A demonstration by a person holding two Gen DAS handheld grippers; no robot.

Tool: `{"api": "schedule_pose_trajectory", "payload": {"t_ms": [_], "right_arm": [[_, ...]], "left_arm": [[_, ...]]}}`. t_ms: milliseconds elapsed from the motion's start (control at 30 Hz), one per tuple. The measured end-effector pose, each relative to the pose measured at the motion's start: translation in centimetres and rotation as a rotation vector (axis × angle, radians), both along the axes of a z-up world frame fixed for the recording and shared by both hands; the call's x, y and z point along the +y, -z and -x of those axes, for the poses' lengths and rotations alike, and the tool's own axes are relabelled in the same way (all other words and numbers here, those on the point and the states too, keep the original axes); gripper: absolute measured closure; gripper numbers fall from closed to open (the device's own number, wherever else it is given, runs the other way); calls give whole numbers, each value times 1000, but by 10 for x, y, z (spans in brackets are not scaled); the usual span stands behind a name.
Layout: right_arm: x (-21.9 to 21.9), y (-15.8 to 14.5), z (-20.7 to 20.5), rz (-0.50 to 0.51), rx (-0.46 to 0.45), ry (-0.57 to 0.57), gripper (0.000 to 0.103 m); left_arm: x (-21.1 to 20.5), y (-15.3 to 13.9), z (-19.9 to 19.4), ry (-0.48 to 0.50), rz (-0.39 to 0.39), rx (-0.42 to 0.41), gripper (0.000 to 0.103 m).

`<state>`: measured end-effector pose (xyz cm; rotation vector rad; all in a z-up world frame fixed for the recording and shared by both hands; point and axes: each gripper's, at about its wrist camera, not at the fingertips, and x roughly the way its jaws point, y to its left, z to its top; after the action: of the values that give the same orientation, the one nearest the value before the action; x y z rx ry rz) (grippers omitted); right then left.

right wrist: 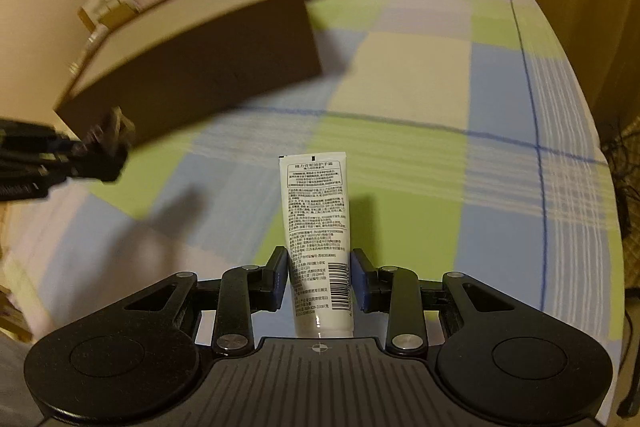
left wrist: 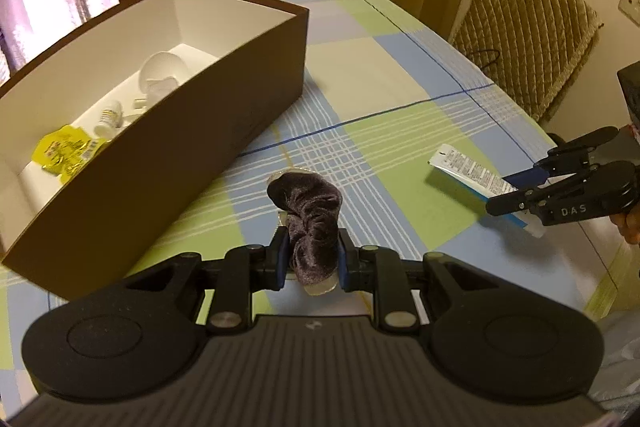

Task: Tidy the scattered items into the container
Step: 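Grasp the dark hair tie with the left tool while the right tool grasps the white tube, then carry the hair tie and white tube over the brown box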

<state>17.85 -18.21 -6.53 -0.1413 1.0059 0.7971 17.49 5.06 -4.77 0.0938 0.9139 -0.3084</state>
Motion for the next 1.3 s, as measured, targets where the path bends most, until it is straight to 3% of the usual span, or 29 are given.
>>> {"api": "schedule_pose_trajectory", "payload": {"t_ms": [400, 700, 1000, 1300], "right_arm": [[48, -38, 0, -127, 1, -110, 67], [99, -68, -22, -195, -53, -187, 67], [155, -97, -54, -234, -145, -222, 67], [205, -99, -102, -202, -164, -206, 67]], "left_arm": [[43, -42, 24, -73, 17, -99, 84], [93, -75, 23, -130, -31, -166, 84], [134, -95, -12, -122, -100, -214, 84], [161, -78, -75, -73, -147, -138, 83]]}}
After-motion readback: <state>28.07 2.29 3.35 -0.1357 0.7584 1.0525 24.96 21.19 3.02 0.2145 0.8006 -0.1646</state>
